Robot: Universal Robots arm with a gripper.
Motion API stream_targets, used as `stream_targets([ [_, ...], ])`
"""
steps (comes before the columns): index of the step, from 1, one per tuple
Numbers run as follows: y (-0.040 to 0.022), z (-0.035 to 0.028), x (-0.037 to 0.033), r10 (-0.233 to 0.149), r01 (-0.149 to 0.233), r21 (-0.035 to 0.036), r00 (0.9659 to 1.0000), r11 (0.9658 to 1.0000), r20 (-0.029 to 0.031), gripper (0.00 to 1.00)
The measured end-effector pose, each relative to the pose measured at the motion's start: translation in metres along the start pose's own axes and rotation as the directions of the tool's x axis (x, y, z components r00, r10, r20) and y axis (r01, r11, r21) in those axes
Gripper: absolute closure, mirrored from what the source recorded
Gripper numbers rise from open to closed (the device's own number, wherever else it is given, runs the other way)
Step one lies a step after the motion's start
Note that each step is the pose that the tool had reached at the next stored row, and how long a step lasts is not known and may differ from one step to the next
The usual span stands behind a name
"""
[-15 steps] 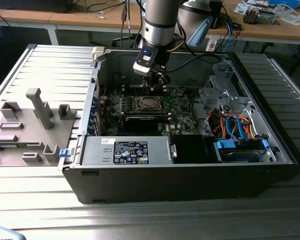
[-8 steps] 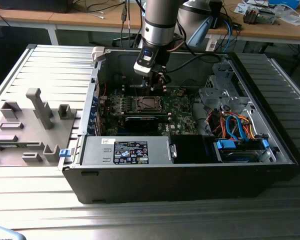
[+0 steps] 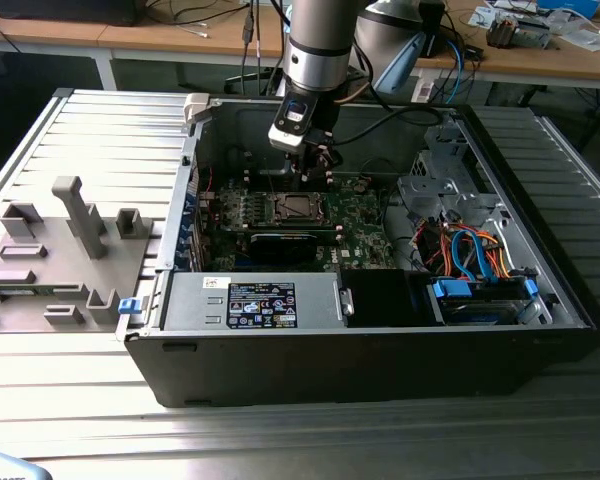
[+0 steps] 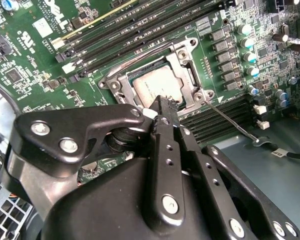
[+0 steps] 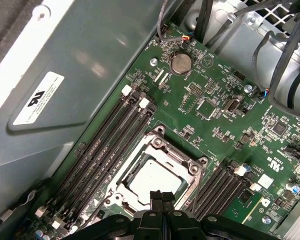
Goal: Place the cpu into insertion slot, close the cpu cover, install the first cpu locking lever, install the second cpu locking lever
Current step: 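Install the first cpu locking lever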
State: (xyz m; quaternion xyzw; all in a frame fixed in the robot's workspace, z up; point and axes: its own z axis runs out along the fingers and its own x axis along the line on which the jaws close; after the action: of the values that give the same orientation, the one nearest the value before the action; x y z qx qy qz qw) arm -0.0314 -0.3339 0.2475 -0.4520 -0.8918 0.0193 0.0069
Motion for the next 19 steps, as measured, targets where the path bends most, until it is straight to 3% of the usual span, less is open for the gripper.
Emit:
stream_targets([
  [19,0.0,0.0,0.0,-0.043,0.043,-0.0002,0.9991,0.9991,0.0017,0.89],
])
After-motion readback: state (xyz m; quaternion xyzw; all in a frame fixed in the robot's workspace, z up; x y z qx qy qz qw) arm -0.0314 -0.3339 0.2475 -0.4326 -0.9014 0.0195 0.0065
